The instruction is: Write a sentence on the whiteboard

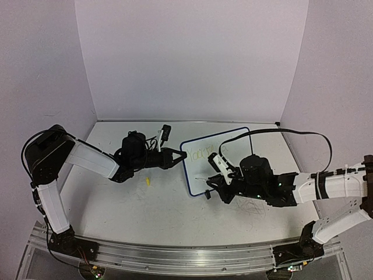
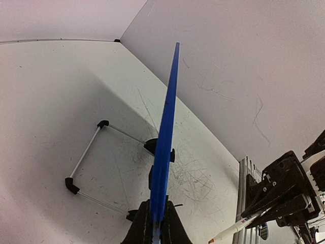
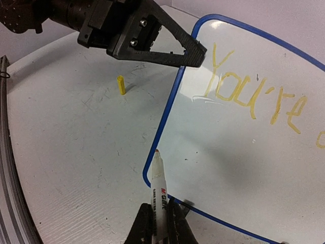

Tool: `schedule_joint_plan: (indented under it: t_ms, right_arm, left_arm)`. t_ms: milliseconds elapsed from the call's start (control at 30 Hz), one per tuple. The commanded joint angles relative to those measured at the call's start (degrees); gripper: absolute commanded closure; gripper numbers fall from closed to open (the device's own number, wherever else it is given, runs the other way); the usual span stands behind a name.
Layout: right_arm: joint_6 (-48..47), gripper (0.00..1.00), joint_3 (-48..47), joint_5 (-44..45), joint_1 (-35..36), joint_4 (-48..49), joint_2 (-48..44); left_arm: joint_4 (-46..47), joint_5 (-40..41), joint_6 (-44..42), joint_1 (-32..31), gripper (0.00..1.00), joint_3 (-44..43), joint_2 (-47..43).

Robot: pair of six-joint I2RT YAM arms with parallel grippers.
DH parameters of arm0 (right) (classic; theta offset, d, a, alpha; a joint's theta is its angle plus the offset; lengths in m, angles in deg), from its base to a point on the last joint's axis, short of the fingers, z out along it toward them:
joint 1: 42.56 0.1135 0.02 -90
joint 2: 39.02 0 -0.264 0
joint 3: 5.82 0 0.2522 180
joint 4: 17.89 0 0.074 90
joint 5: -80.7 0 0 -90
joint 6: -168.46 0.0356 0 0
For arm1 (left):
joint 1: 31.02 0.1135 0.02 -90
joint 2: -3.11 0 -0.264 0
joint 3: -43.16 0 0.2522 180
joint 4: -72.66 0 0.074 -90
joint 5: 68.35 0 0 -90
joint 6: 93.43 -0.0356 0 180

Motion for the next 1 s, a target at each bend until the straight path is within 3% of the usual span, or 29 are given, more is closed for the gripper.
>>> schedule_joint_plan:
  t_ms: [0, 967]
  right_arm:
    - [-1.2, 1.00, -2.0, 4.1, 0.3, 2.4, -0.1]
    - [-0.5, 1.00, -8.5, 8.3, 1.5, 5.4, 11.2]
  left_arm:
    - [0.5, 0.7, 0.1, 0.1, 1.00, -0.7, -0.2]
    - [0.5, 0.3, 0.8, 0.1, 1.00, -0.7, -1.1]
